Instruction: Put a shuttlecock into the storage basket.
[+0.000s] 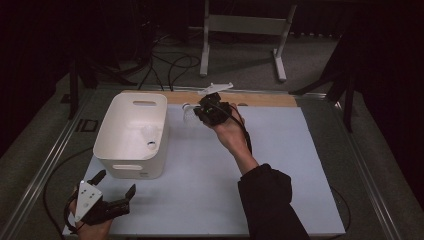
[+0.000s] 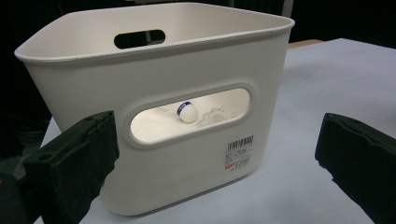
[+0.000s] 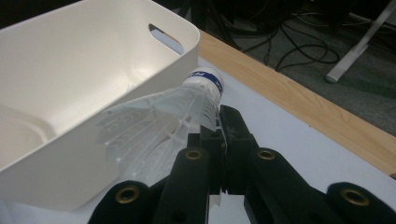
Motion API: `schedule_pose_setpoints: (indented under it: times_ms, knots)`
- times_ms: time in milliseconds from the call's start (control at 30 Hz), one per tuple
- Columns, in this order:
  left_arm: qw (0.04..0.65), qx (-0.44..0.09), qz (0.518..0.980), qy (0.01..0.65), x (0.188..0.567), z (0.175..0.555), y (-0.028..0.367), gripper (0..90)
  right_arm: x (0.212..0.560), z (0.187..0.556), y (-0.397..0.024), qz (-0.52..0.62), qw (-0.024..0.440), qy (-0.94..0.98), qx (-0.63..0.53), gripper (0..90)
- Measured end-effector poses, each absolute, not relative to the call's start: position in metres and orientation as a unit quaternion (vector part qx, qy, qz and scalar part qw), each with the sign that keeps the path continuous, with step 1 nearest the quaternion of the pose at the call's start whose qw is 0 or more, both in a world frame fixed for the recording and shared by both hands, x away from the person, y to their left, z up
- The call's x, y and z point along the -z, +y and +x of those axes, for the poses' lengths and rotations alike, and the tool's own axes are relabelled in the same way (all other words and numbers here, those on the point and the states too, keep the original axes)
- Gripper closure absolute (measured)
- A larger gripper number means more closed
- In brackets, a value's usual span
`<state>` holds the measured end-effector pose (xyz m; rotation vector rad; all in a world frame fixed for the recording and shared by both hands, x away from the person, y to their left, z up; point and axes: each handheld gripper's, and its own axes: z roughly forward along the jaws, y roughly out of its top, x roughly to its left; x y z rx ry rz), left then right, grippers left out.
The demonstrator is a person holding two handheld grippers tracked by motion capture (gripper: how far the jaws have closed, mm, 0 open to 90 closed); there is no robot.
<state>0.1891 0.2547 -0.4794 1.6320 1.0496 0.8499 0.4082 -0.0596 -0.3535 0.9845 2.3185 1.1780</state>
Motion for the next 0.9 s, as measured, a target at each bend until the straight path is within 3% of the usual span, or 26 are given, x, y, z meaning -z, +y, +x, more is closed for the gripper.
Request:
schedule_pose_setpoints:
  times_ms: [900]
  knots:
    - [0.490,-0.350,0.672,0.431,0.479,0.189,0.255,0.2,0.343,0.410,-0.052,0.336,0.173,0.821,-0.429,89.2]
